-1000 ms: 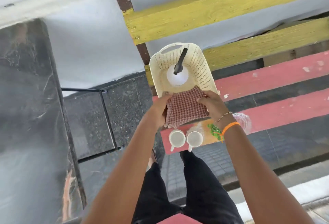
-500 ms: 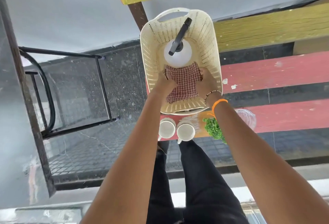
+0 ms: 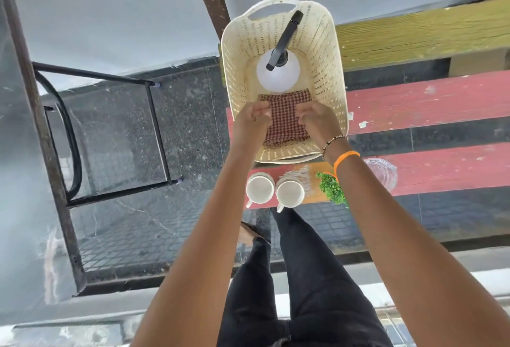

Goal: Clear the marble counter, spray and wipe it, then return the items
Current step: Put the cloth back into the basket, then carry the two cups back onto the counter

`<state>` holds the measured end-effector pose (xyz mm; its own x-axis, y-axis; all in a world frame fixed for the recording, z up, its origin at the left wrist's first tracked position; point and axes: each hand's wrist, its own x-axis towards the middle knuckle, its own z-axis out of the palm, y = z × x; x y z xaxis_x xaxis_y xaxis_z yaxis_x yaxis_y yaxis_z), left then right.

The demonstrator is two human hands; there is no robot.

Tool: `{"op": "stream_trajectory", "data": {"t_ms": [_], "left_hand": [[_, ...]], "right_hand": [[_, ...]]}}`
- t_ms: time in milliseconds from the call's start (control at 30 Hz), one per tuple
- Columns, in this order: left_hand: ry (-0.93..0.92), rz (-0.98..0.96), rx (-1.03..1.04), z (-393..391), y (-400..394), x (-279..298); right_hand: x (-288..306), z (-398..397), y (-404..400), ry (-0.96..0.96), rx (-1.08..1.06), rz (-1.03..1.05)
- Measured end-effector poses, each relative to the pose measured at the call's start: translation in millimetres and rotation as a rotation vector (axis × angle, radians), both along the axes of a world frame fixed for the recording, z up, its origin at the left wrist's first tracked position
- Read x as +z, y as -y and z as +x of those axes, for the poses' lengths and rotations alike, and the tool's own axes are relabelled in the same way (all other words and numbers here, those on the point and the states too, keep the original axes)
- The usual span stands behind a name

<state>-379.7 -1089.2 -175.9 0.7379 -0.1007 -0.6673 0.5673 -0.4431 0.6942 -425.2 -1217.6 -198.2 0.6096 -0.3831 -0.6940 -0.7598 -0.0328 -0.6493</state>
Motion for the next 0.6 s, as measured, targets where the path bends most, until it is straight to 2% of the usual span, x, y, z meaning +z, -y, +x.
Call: {"op": "stream_trajectory", "data": {"t_ms": [67,200,267,400,500,600], "left_hand": [[0.035,-0.029,0.037,-14.7,-10.9,12.0],[0.068,-0.054,0.095,-51.9,-41.5,21.5],[0.055,-0.027,0.137,-72.1,-57.8,17.6],[-0.069,0.118,0.147,-108.5,-86.9,-4.9],[-0.197,0.210,0.034,-128.0,-102.4,-25.7],[-0.281,0.247,-0.097,-137.2,-107.5,-44.4]], "right_hand": [[19.4,-11.8,-10.8,0.090,-0.030,0.044],[52.0,-55.1,-38.1,0.290,-0.003,-0.016],[55.6,-81.9,-52.2,0.313,0.010,-0.021],[33.5,-133.0,-81.9,0.143,-0.105,0.029],[3.8,-163.7,-102.1,-0.077,-0.248,0.130],[-24.0,-172.7,-115.2,-0.206,-0.368,0.218]]}}
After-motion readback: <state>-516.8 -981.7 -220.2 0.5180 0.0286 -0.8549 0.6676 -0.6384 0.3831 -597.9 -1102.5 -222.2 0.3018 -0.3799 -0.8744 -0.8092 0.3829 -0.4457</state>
